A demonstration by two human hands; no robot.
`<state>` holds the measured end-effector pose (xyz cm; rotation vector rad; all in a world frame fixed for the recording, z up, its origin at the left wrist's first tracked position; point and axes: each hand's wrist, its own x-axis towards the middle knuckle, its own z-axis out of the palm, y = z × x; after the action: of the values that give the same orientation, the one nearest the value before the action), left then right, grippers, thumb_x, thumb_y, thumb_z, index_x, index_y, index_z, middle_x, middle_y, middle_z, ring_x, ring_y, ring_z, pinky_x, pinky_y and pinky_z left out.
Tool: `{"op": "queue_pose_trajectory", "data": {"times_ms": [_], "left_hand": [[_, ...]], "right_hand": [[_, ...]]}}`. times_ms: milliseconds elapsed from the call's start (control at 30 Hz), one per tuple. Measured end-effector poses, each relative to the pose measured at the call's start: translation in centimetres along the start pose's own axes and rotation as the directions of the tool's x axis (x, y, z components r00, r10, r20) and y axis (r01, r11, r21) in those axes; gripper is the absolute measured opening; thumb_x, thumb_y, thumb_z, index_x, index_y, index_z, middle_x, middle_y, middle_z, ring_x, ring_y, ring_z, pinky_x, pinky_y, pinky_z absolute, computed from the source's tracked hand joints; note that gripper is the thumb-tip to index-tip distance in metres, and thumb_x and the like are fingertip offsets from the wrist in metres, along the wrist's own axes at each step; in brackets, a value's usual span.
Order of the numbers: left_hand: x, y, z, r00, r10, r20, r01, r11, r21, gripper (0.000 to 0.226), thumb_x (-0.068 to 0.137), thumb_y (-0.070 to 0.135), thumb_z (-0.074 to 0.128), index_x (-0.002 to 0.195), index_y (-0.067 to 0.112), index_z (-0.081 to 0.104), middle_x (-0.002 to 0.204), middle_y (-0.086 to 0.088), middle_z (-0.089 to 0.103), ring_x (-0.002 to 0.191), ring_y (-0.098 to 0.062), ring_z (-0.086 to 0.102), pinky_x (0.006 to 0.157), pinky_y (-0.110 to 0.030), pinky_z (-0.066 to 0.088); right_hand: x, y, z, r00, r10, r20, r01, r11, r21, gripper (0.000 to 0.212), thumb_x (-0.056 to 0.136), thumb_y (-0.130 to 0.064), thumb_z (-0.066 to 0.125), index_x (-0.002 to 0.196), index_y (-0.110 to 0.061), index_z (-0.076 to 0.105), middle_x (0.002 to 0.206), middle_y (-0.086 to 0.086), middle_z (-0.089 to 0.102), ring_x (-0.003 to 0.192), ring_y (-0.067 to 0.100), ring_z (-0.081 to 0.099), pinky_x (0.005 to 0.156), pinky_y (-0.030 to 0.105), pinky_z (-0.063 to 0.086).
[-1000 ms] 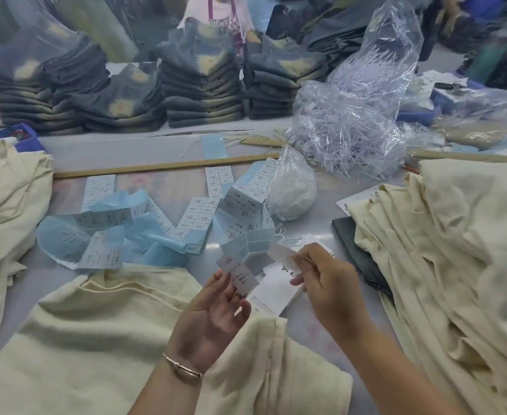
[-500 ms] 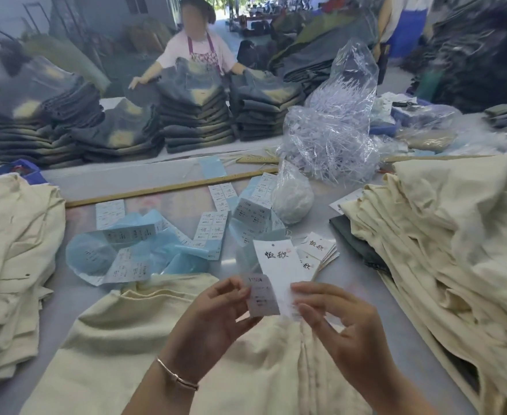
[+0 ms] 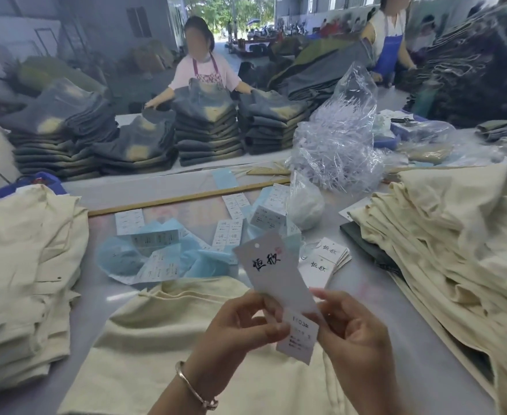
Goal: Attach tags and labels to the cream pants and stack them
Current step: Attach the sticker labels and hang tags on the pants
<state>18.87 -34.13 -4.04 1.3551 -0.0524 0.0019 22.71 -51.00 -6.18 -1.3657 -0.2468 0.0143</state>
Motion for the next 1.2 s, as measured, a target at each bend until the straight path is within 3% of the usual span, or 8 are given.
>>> {"op": "queue_pose_trajectory", "data": {"times_ms": [167,267,500,633,833,967,1100,1200], "left_hand": [[-0.6,1.4,-1.0,0.979,0.097,0.178,-0.173,0.857,0.485,0.013,0.07,0.014,0.079,0.072,0.02,0.068,0.093,0.005,0.063,0.091,-0.015,0.062,0.082,-0.03,0.049],[-0.7,1.7,-0.9,0.966,0.134,0.219,-0.245,0.742,0.625,0.016,0.071,0.011,0.078,0.074,0.022,0.067,0.102,0.007,0.062,0.1,-0.018,0.06,0.088,-0.037,0.049],[-1.7,2.2,-2.0,0.972,0.22,0.084,-0.228,0.787,0.573,0.011,0.073,0.032,0.076,0.073,0.031,0.064,0.136,0.012,0.051,0.13,-0.017,0.047,0.1,-0.029,0.04],[-1.7,2.3,-1.8,0.95,0.309,0.03,-0.295,0.869,0.396,0.012,0.075,0.024,0.076,0.074,0.022,0.065,0.1,0.003,0.057,0.095,-0.018,0.055,0.08,-0.029,0.043],[-0.5,2.7,1.3,0.986,0.12,0.113,-0.112,0.991,-0.074,0.027,0.086,0.032,0.059,0.066,0.013,0.061,0.076,-0.01,0.061,0.073,-0.023,0.051,0.07,-0.032,0.039],[0.9,2.2,1.4,1.0,0.007,0.002,-0.007,0.999,0.044,0.045,0.08,0.043,0.065,0.065,0.001,0.059,0.065,-0.022,0.054,0.063,-0.031,0.042,0.063,-0.037,0.03],[1.2,2.7,0.8,0.987,-0.016,0.157,0.023,0.999,-0.048,0.036,0.084,0.025,0.066,0.07,-0.005,0.054,0.063,-0.019,0.063,0.059,-0.028,0.06,0.062,-0.029,0.046],[1.2,2.8,0.7,0.981,-0.062,0.185,0.063,0.998,-0.001,0.043,0.078,0.033,0.076,0.066,-0.001,0.052,0.065,-0.041,0.05,0.071,-0.041,0.053,0.068,-0.046,0.036]], "right_hand": [[0.9,-2.0,0.4,0.966,0.082,0.246,-0.069,0.996,-0.06,0.024,0.072,-0.031,0.079,0.094,-0.02,0.076,0.088,0.011,0.075,0.081,0.028,0.069,0.075,0.049,0.054],[1.9,-2.7,0.7,0.97,0.013,0.241,0.01,0.996,-0.094,0.015,0.077,-0.023,0.075,0.09,-0.017,0.078,0.089,0.008,0.076,0.087,0.032,0.07,0.081,0.046,0.056],[3.3,-4.2,0.3,0.872,-0.457,0.177,0.473,0.692,-0.545,0.029,0.08,-0.025,0.071,0.06,-0.007,0.064,0.065,-0.003,0.065,0.062,0.024,0.06,0.055,0.033,0.048],[3.6,-4.6,0.3,0.835,-0.498,0.235,0.515,0.554,-0.654,0.031,0.08,-0.023,0.07,0.056,-0.01,0.055,0.058,-0.005,0.058,0.053,0.019,0.052,0.048,0.034,0.044],[3.2,-4.2,1.5,0.952,-0.052,0.301,0.162,0.921,-0.353,0.029,0.071,-0.002,0.064,0.061,-0.014,0.039,0.054,-0.005,0.034,0.052,0.009,0.032,0.048,0.028,0.027],[3.1,-4.4,1.6,0.901,0.089,0.425,-0.029,0.989,-0.145,0.013,0.074,-0.002,0.059,0.068,-0.008,0.049,0.059,0.008,0.05,0.053,0.016,0.051,0.048,0.028,0.037],[3.7,-5.0,0.4,0.732,0.099,0.674,-0.171,0.984,0.04,0.017,0.072,-0.004,0.06,0.082,0.002,0.047,0.066,0.012,0.057,0.059,0.022,0.059,0.058,0.028,0.045],[4.1,-5.2,-0.1,0.691,0.076,0.719,-0.17,0.984,0.06,0.021,0.078,-0.012,0.069,0.085,-0.005,0.051,0.071,0.004,0.055,0.062,0.015,0.054,0.058,0.022,0.044]]}}
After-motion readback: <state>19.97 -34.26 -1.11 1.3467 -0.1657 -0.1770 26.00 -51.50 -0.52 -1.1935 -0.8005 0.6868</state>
